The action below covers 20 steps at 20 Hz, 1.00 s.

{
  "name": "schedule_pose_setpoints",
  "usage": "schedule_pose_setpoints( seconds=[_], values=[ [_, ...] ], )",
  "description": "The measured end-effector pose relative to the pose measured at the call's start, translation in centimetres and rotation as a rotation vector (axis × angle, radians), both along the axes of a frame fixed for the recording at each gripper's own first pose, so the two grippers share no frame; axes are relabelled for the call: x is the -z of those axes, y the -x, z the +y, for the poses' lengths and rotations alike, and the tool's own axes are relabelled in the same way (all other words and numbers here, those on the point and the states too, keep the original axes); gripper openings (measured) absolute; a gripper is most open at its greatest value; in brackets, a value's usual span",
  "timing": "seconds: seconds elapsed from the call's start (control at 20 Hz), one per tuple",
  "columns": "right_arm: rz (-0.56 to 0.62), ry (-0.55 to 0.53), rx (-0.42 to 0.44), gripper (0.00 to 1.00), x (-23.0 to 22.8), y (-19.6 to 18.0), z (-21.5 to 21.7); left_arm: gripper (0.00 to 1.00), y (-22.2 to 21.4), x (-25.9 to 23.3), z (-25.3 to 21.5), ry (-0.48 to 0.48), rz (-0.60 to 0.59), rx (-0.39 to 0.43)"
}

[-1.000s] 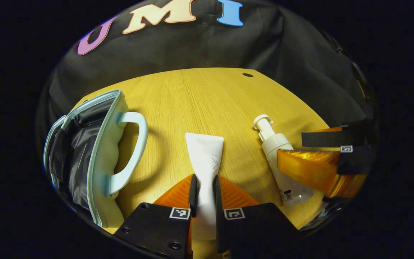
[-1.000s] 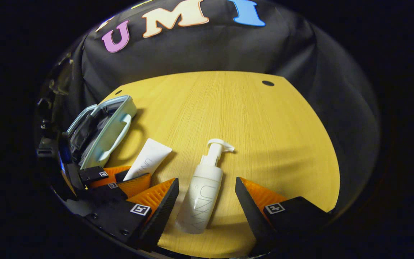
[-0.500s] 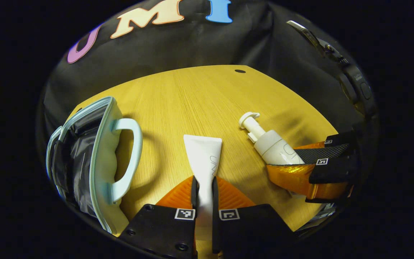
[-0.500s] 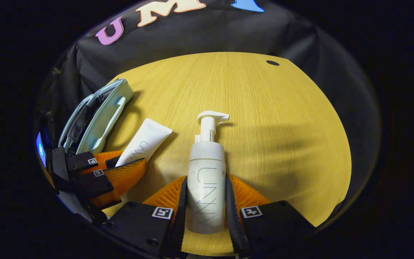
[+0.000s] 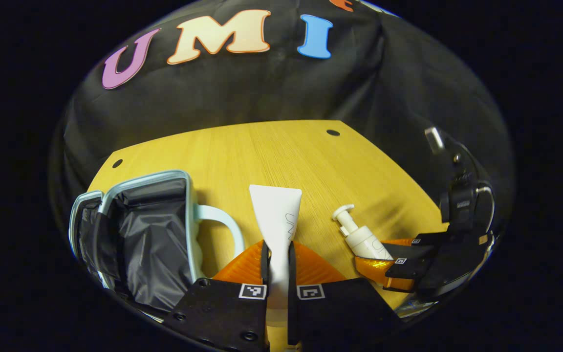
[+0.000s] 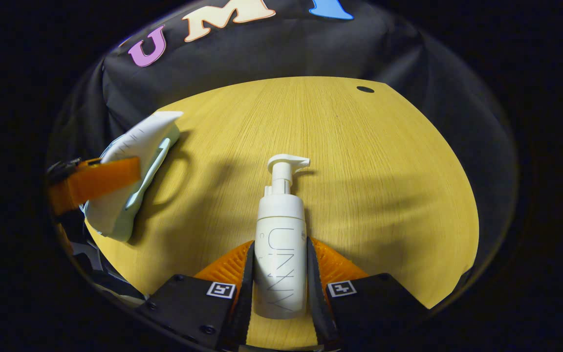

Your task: First open the suitcase, pack the skin care products into it, and then close the suitcase.

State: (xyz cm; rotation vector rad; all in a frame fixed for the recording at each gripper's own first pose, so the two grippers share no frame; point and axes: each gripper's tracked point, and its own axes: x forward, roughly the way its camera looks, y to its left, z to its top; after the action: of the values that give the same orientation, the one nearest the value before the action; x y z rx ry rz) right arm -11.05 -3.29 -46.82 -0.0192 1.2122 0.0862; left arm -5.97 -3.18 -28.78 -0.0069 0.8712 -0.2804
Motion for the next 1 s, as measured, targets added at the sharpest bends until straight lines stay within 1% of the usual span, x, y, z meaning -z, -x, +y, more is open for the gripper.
schedule_pose_setpoints(
  seconds=[0.15,0.25,0.45,0.6,0.75,0.9,1.0],
  values=[
    [-0.010,0.015,0.025,0.54,-0.1,-0.1,0.0,0.08,-1.0,-1.7,5.1,-0.026,-0.017,-0.040],
    [-0.009,0.019,0.031,0.54,-0.2,-0.1,0.1,0.08,-1.4,-2.0,8.5,-0.039,-0.018,-0.087],
    [-0.012,0.030,0.048,0.54,-0.1,-0.1,0.4,0.08,-1.3,-0.2,15.2,-0.086,0.026,-0.176],
    [-0.014,0.041,0.068,0.54,0.0,0.0,0.7,0.08,-0.5,2.3,19.1,-0.104,0.092,-0.225],
    [-0.014,0.050,0.081,0.54,0.0,-0.1,1.0,0.08,0.6,4.6,20.8,-0.100,0.151,-0.244],
    [-0.011,0.054,0.091,0.54,0.1,0.0,1.3,0.08,1.3,6.7,21.2,-0.100,0.191,-0.247],
    [-0.011,0.053,0.096,0.54,0.1,0.0,1.4,0.08,1.8,7.8,21.5,-0.091,0.230,-0.271]
  ],
)
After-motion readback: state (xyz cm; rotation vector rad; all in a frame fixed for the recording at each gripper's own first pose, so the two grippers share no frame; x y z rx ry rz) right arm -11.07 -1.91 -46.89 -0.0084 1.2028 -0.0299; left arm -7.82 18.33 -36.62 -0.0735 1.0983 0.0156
